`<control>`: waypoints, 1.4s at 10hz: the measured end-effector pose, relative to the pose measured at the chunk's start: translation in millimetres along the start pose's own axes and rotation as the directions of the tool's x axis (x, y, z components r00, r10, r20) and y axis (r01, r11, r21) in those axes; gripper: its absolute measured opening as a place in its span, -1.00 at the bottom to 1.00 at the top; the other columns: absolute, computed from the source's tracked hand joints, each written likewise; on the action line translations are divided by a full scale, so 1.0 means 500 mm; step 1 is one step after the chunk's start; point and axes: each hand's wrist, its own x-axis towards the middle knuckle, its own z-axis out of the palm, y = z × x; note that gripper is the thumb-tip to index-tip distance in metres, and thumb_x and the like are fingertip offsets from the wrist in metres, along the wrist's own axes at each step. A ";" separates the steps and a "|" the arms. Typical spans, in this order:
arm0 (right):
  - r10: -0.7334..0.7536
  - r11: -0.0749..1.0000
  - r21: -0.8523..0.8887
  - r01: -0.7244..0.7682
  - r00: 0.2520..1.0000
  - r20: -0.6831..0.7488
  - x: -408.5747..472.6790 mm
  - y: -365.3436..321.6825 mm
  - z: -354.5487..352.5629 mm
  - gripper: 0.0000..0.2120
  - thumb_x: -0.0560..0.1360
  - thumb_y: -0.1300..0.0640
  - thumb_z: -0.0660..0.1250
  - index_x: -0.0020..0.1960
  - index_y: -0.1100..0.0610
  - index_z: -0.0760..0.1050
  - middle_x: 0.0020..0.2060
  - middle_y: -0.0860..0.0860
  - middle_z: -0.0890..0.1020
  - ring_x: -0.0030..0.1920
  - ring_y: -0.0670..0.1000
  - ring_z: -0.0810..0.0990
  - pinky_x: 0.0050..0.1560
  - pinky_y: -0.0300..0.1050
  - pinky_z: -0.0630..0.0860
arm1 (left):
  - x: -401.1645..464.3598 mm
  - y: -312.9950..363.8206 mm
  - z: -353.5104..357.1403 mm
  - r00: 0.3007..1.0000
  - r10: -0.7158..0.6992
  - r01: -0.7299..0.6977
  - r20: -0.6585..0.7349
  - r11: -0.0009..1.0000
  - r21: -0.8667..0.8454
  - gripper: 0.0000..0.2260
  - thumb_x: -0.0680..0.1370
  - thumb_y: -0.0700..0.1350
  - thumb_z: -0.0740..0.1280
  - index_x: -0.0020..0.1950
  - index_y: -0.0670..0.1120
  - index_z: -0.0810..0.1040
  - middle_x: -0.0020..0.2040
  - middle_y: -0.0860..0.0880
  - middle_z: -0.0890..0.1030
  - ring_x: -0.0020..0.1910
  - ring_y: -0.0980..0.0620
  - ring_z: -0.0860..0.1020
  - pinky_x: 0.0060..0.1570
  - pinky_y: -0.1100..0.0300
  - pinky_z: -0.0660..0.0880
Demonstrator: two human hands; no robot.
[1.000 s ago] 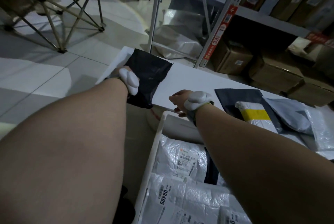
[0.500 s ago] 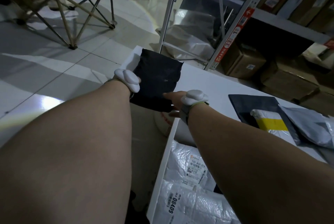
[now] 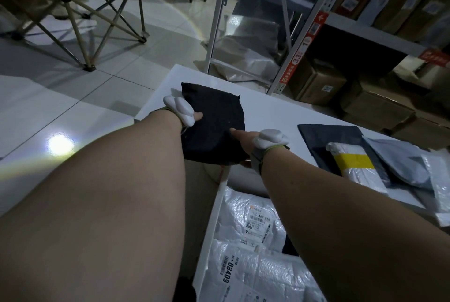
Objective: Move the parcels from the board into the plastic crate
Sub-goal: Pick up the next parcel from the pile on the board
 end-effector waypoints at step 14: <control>-0.082 0.869 0.476 0.135 0.988 -0.132 -0.194 0.363 -0.390 -0.03 -0.04 -0.20 0.65 0.27 0.18 0.50 0.06 0.16 0.67 0.05 0.19 0.66 0.20 0.20 0.52 | -0.176 0.328 0.316 0.976 0.215 -0.142 -0.031 0.526 -0.839 -0.75 0.43 -0.11 0.47 0.06 -0.10 0.53 -0.08 -0.02 0.63 -0.08 -0.02 0.60 -0.10 0.22 0.50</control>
